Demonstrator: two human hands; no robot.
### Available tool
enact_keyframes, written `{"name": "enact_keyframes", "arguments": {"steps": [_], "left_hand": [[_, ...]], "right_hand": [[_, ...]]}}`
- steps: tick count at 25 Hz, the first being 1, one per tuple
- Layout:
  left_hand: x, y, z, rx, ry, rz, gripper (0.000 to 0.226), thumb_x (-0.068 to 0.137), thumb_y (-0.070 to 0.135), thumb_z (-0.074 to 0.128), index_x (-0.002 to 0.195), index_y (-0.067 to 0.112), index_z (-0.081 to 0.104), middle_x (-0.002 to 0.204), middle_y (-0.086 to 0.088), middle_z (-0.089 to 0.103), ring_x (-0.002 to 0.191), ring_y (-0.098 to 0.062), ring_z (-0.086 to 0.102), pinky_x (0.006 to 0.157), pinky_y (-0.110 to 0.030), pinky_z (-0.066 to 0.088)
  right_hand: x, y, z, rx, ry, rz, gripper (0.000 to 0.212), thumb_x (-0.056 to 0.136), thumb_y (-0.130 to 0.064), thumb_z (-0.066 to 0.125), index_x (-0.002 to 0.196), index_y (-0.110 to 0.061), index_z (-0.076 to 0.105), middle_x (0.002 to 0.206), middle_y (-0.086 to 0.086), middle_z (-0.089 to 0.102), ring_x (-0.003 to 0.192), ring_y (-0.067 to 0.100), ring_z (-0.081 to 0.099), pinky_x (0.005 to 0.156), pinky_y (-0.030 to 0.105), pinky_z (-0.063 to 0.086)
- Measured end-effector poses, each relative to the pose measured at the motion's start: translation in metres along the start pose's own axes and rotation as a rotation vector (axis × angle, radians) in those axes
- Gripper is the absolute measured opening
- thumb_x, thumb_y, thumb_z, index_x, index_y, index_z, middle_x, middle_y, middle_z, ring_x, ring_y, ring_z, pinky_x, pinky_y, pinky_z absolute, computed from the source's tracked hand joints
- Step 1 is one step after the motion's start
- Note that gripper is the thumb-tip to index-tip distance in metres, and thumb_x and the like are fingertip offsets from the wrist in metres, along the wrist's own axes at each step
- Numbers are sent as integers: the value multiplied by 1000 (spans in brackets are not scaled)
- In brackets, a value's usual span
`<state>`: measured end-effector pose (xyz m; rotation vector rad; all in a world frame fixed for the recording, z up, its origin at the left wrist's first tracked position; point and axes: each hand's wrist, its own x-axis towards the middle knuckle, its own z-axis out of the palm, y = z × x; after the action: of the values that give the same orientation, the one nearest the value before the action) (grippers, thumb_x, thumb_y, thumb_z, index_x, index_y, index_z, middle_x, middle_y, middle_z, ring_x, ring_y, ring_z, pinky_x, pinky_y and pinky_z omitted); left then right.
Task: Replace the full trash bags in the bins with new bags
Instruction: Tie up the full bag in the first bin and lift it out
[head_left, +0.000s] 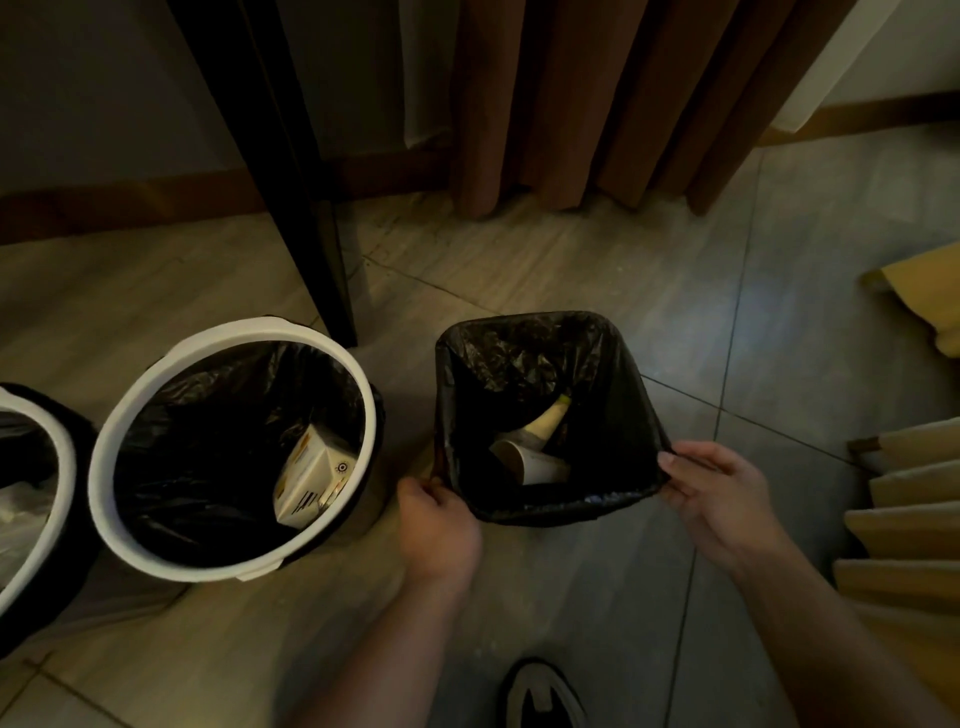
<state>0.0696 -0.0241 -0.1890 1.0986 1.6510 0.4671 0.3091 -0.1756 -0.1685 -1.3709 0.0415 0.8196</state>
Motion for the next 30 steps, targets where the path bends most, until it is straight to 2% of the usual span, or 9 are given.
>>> {"name": "enact_keyframes", "arguments": {"steps": [5, 11, 15, 17, 19, 21, 26, 28, 30], "left_hand": [[3, -20, 2, -162, 3, -14, 18, 110, 29, 48, 93, 25, 55, 88, -5, 67, 77, -20, 62, 63, -31, 42], [2, -25, -2, -226, -44, -9, 23, 109, 30, 49, 88, 34, 59, 84, -1, 67, 78, -22, 64, 65, -33, 45], [-11, -9, -9, -198, 63, -30, 22, 106, 44, 53, 90, 31, 61, 80, 6, 69, 83, -16, 67, 61, -29, 43], [-14, -8, -16, -282, -27, -63, 20, 99, 56, 58, 94, 39, 67, 83, 12, 74, 82, -13, 70, 65, -33, 54], [-14, -11, -24, -294, -110, -47, 14, 96, 52, 65, 94, 38, 70, 86, 15, 75, 85, -18, 73, 63, -33, 58], [-12, -14, -31, -270, -137, 1, 16, 96, 48, 69, 92, 34, 73, 88, 10, 77, 84, -19, 75, 63, -31, 60], [-10, -10, -44, -137, -109, 124, 12, 95, 41, 75, 85, 34, 75, 81, 1, 79, 76, -20, 79, 71, -49, 67], [-12, -4, -46, -30, -87, 188, 17, 96, 38, 75, 80, 31, 72, 74, 7, 78, 64, -13, 77, 66, -45, 66], [-18, 3, -47, 131, -32, 289, 23, 97, 37, 73, 76, 29, 67, 67, 13, 74, 56, -3, 71, 58, -30, 62]], "right_hand": [[-2, 16, -4, 244, -38, 153, 12, 87, -2, 69, 93, -12, 69, 105, 17, 77, 101, 27, 77, 89, 39, 63], [-5, 19, -4, 244, -27, 192, 30, 95, 4, 59, 78, -21, 62, 89, 15, 73, 83, 25, 76, 70, 37, 64], [-8, 18, -2, 188, 15, 179, 29, 97, 10, 54, 110, -15, 61, 99, 21, 76, 86, 29, 77, 69, 43, 64], [-9, 12, -7, 194, -16, 187, 41, 91, 8, 61, 125, -14, 62, 110, 23, 77, 98, 33, 78, 79, 46, 65], [-12, 10, -12, 180, -65, 200, 55, 80, 10, 66, 130, -13, 63, 118, 24, 75, 108, 36, 75, 87, 45, 64], [-14, 7, -13, 93, -56, 175, 55, 72, 11, 72, 123, -9, 70, 115, 23, 73, 106, 36, 75, 83, 39, 65], [-13, -5, -11, -220, 73, 43, 44, 63, 7, 85, 103, -10, 77, 102, 16, 72, 82, 24, 78, 71, 33, 64], [-14, -8, -6, -318, 85, 33, 41, 71, 13, 83, 102, -12, 75, 103, 17, 72, 77, 23, 76, 67, 32, 62], [-17, -10, 5, -455, 109, -16, 36, 77, 16, 79, 97, -14, 73, 99, 16, 73, 70, 16, 74, 60, 26, 59]]}}
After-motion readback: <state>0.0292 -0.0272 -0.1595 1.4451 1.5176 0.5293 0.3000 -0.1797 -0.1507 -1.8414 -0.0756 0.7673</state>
